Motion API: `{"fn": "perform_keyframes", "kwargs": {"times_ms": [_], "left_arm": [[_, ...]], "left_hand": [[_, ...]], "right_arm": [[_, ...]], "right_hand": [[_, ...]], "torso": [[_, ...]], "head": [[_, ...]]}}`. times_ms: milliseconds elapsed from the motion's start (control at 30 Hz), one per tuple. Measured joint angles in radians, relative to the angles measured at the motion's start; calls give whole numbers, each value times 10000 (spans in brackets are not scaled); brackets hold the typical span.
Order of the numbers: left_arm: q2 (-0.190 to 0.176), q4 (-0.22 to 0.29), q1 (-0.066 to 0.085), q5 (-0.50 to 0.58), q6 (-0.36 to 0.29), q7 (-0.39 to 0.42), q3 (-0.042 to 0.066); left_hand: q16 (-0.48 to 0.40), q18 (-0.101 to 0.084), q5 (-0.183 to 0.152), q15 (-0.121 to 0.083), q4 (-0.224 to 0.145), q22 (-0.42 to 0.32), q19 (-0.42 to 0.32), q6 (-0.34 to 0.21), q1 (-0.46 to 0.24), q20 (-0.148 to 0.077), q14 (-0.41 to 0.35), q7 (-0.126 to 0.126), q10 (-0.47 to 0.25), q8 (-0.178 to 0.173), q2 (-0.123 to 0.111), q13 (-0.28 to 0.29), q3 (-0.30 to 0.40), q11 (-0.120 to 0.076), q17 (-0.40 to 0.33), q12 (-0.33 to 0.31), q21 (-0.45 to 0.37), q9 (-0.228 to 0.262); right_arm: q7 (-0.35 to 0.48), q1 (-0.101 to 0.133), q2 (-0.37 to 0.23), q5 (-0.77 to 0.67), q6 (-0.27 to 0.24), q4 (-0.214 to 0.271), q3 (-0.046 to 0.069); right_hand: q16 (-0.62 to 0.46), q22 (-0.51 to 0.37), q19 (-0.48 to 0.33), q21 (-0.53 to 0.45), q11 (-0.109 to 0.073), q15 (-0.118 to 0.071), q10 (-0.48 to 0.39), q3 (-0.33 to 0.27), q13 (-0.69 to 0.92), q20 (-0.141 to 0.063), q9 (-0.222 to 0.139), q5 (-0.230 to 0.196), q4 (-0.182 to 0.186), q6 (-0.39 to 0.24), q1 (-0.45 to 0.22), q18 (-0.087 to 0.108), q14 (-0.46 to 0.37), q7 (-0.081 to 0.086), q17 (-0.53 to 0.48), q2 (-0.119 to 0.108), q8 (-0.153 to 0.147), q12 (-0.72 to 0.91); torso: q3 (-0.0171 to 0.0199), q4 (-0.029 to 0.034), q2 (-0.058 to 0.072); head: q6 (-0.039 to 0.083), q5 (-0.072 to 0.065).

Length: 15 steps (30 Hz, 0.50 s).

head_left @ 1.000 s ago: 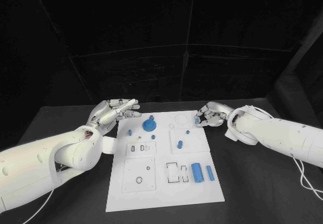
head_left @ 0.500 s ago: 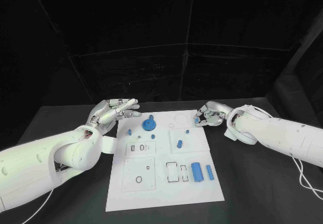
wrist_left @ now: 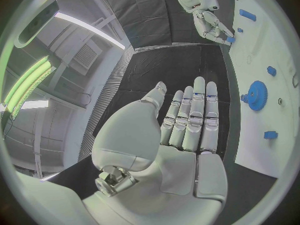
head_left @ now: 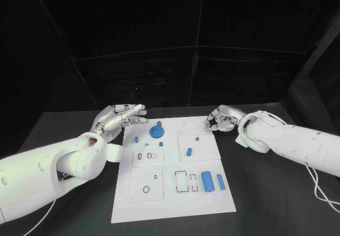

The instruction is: Assemble the parts on the task board

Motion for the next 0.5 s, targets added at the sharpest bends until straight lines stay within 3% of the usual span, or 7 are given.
{"fn": "perform_keyframes", "kwargs": {"times_ms": [167,500], "left_arm": [[-15,0,0,0,3,-4,0],[-84,63,3,0,4,-38,0]], "left_hand": [[0,0,0,0,0,0,0,0,0,0,0,0,0,0,0,0,0,0,0,0,0,0],[0,0,0,0,0,0,0,0,0,0,0,0,0,0,0,0,0,0,0,0,0,0]], "right_arm": [[-180,0,-261,3,-266,625,0],[-828,38,-754,85,-693,2685,6]], "right_hand": [[0,0,0,0,0,0,0,133,0,0,0,-21,0,-1,-15,0,0,-1,-1,43,-4,0],[0,0,0,0,1,1,0,226,0,1,-53,-57,29,-16,-133,1,0,-16,-1,161,-46,-89]], "torso": [[-4,3,-7],[-30,-25,-29]], "head": [[-1,-13],[47,28]]}}
